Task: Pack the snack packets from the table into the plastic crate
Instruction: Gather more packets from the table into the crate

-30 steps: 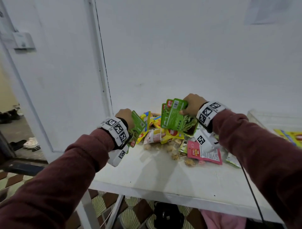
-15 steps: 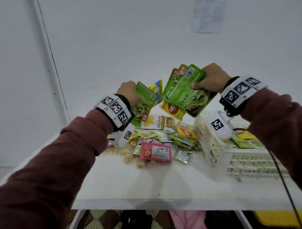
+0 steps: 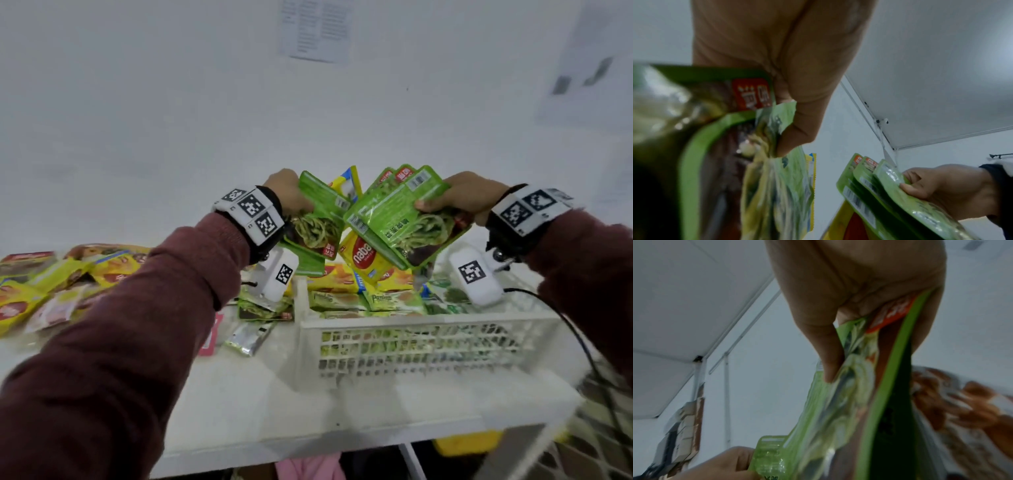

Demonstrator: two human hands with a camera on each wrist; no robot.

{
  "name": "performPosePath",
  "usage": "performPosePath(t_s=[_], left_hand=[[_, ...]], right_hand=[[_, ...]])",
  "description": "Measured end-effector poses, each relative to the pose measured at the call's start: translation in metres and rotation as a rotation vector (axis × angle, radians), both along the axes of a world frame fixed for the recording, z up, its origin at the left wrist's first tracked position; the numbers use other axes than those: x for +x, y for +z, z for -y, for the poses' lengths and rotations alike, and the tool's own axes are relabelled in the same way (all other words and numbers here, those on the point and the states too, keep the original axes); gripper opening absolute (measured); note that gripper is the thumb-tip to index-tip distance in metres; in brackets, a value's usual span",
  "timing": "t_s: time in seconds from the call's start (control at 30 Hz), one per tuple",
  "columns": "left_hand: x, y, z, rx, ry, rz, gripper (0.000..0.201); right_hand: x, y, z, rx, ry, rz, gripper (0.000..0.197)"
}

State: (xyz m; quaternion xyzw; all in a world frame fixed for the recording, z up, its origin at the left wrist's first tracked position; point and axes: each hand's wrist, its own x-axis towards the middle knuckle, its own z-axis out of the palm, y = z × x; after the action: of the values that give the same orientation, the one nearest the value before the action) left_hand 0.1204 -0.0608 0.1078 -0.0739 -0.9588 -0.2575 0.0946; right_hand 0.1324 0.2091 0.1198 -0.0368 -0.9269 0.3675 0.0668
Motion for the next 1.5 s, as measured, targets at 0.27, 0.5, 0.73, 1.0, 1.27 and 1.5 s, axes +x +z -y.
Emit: performPosePath(t_s=[0.27, 0.5, 0.73, 1.0, 1.27, 1.5], left_hand=[[-0.038, -0.004, -0.057, -0.136, -0.101, 0.114, 0.040], [-0.077, -0.020, -0.083, -0.376, -0.166, 0.279, 0.043], [-0.110, -0.058, -0.110, -0.687, -0.216, 0.442, 0.033], [-0.146, -0.093, -0.113, -0.827, -0.171, 0.375, 0.028], [-0.126, -0.095, -0.125, -0.828, -0.092, 0.462, 0.016], [-0.136, -0.090, -0.114, -0.586, -0.008, 0.463, 0.049]], right_hand=[[-0.028, -0.017, -0.030, -0.043, 0.050, 0.241, 0.046], [-0.066, -0.048, -0.040, -0.121, 0.155, 0.531, 0.061], [-0.110, -0.088, -0.049, 0.048, 0.171, 0.628, 0.092], [-0.113, -0.112, -0.050, 0.455, 0.250, 0.571, 0.044], [-0.116, -0.117, -0.060, 0.534, 0.395, 0.468, 0.035], [-0.121, -0.124, -0.066, 0.475, 0.501, 0.419, 0.031]])
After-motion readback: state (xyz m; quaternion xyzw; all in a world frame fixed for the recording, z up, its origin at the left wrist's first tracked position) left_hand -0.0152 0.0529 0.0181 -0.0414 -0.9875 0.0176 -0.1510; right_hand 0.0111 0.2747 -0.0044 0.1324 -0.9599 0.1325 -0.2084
